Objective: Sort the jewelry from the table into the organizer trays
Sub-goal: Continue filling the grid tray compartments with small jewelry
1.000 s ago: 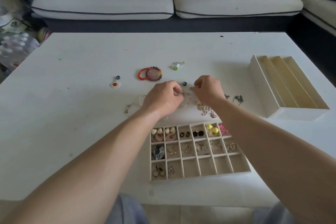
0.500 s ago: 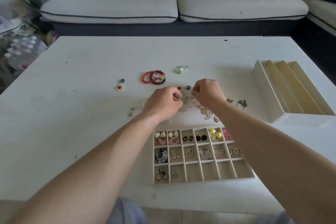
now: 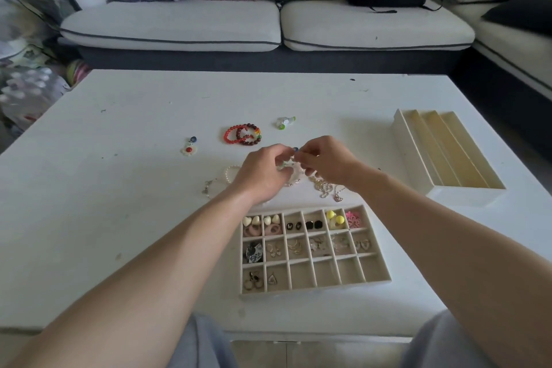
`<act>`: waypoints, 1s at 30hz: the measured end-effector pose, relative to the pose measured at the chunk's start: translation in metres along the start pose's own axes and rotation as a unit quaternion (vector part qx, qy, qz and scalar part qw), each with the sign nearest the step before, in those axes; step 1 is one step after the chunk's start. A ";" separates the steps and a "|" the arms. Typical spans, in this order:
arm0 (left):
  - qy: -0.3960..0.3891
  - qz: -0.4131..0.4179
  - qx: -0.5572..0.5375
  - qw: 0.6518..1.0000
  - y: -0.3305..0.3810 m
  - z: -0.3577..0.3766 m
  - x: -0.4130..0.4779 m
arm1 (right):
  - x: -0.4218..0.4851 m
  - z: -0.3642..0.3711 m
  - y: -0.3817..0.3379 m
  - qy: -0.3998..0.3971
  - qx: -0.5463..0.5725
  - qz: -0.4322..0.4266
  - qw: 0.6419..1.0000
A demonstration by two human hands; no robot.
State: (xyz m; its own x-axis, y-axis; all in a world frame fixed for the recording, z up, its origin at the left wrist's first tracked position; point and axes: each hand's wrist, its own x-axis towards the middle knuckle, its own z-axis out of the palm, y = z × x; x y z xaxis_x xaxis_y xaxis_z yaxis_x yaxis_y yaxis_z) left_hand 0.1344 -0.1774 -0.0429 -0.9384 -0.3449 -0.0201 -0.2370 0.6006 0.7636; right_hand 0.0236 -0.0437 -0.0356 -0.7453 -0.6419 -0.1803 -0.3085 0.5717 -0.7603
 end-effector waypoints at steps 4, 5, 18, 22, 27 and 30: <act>0.067 0.015 -0.076 0.995 0.016 -0.004 -0.016 | -0.030 -0.007 -0.012 -0.054 0.177 0.021 0.983; 0.083 0.024 -0.080 0.993 0.020 -0.006 -0.021 | -0.036 -0.009 -0.014 -0.069 0.222 0.030 0.972; 0.034 0.010 -0.134 0.990 0.046 -0.020 -0.087 | -0.110 -0.014 -0.032 -0.055 0.305 0.001 0.951; 0.003 -0.012 -0.151 0.989 0.045 -0.022 -0.103 | -0.121 -0.005 -0.035 -0.024 0.235 -0.021 0.971; -0.038 -0.032 -0.112 0.992 0.023 -0.022 -0.114 | -0.124 0.010 -0.036 -0.038 0.146 -0.034 0.988; -0.043 -0.041 -0.091 0.994 0.013 -0.027 -0.116 | -0.121 0.019 -0.036 -0.059 0.120 -0.042 0.990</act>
State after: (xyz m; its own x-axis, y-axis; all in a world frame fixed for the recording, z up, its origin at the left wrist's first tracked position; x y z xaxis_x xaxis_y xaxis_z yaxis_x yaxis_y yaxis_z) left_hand 0.2469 -0.1492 -0.0130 -0.9381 -0.3187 -0.1361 -0.2710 0.4301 0.8611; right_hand 0.1358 0.0038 0.0022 -0.6445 -0.7450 -0.1719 -0.2060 0.3858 -0.8993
